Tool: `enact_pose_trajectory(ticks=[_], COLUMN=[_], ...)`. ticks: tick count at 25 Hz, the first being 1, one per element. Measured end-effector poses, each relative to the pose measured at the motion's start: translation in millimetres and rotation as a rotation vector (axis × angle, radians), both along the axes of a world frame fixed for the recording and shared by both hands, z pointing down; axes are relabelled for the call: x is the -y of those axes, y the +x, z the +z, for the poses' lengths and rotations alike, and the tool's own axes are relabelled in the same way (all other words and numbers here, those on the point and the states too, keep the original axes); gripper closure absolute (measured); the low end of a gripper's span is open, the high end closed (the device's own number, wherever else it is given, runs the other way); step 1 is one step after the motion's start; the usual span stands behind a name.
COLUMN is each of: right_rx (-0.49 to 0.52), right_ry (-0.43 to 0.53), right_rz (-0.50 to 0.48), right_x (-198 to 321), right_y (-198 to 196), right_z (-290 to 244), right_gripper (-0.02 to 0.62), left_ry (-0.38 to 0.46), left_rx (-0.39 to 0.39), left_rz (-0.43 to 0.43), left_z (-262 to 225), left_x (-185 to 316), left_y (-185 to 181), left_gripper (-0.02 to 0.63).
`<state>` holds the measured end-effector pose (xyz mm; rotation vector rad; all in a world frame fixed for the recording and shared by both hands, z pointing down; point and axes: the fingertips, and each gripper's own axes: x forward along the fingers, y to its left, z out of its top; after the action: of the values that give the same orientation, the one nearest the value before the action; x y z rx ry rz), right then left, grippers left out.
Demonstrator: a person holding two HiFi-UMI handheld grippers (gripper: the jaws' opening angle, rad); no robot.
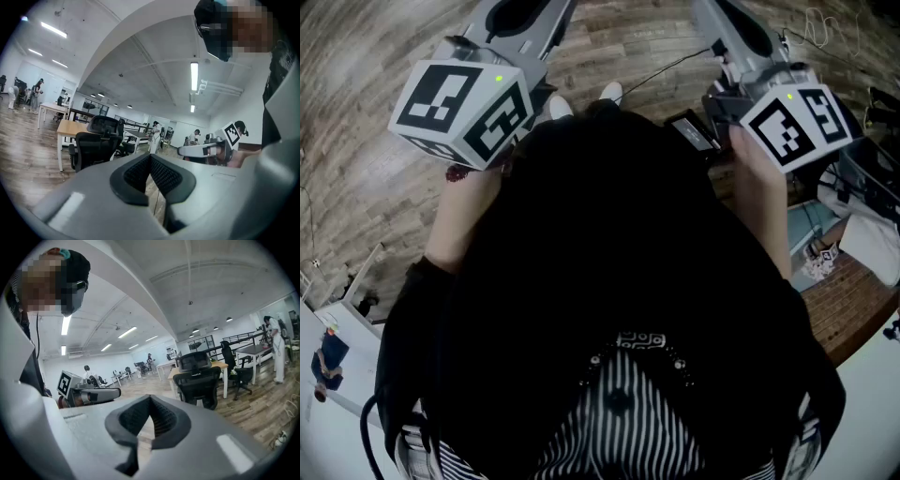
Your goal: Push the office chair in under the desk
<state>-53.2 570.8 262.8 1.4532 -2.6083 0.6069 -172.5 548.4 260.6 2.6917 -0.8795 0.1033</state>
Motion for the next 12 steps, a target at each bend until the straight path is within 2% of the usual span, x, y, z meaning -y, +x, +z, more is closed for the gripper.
enact_pose_trajectory(ticks=[7, 12], right_rx=[0.014, 0.044], right_ry=[-0.006, -0.020], right_rz=[-0.023, -0.005], right_x=[-1.0, 1.9], right_y=[-1.2, 8.8], right_z=[2.9, 13.2], right_gripper=[0.595, 0.595], left_ry=[0.001, 0.003], left_rx=[0.006, -0.005], left_rz=[0.011, 0.008], left_z=[-0.5, 1.3], left_x=[-4.4, -5.4], left_y=[9.2, 10.9], left_gripper=[0.609, 0.607])
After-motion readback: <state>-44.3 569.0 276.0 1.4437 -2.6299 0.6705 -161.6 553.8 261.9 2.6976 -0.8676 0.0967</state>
